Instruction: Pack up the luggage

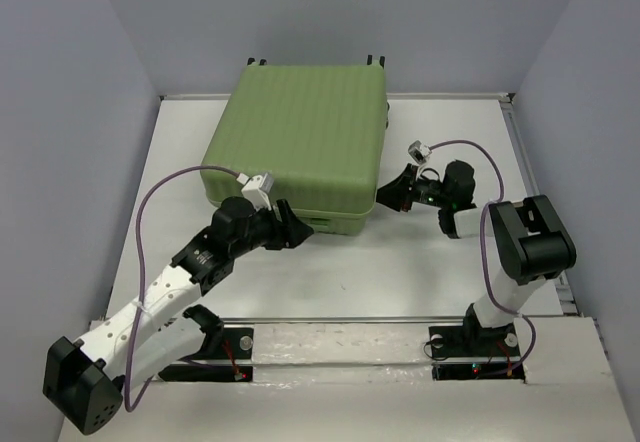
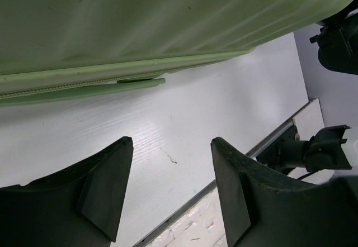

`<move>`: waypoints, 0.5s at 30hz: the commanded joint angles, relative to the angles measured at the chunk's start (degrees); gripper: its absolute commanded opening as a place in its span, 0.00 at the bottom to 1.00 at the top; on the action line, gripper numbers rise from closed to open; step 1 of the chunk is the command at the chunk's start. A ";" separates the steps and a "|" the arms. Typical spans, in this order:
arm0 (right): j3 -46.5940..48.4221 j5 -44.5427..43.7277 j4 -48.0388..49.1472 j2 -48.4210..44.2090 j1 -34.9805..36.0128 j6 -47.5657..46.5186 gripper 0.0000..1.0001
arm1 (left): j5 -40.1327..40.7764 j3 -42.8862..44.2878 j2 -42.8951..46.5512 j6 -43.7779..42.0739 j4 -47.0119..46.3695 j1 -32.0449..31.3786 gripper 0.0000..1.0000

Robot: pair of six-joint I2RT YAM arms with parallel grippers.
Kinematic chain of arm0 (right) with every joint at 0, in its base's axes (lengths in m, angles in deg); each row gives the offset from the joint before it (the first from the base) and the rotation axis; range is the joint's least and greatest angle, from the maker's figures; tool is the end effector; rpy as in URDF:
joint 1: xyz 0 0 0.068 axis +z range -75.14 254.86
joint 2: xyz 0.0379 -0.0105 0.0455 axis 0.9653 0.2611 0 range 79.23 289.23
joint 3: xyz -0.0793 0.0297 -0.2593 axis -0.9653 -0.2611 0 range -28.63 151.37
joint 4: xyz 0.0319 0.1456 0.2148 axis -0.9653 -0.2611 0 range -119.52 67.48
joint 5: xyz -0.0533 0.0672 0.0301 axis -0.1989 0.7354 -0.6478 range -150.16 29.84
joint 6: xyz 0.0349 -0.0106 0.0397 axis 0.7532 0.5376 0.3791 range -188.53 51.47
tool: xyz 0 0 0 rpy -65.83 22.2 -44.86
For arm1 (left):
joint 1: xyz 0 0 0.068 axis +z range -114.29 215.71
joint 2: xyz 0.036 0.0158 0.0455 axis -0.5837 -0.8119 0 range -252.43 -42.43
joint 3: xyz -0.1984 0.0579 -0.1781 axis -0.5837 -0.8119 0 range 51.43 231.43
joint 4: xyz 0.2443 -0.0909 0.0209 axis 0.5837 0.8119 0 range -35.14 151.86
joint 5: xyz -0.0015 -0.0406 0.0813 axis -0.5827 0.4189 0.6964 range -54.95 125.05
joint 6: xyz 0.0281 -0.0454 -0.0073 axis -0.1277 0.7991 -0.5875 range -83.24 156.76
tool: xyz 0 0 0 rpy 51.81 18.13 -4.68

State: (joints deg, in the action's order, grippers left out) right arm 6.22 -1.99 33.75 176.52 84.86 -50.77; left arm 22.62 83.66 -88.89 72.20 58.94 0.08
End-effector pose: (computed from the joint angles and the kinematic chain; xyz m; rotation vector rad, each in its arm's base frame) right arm 0.3023 0.0840 0.1760 -0.6831 1.6367 1.1983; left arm 0.1529 -0.1191 0.2686 0.1621 2.0170 -1.0257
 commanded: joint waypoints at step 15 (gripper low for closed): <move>-4.08 -6.66 22.05 2.65 0.20 11.15 0.07 | 3.11 6.00 -11.71 -1.42 -14.52 -9.10 0.68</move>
State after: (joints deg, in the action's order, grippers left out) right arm 4.71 -2.62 47.80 181.64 84.51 -41.26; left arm 23.61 84.68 -95.99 72.20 51.70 -7.84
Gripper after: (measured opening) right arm 0.074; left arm 0.682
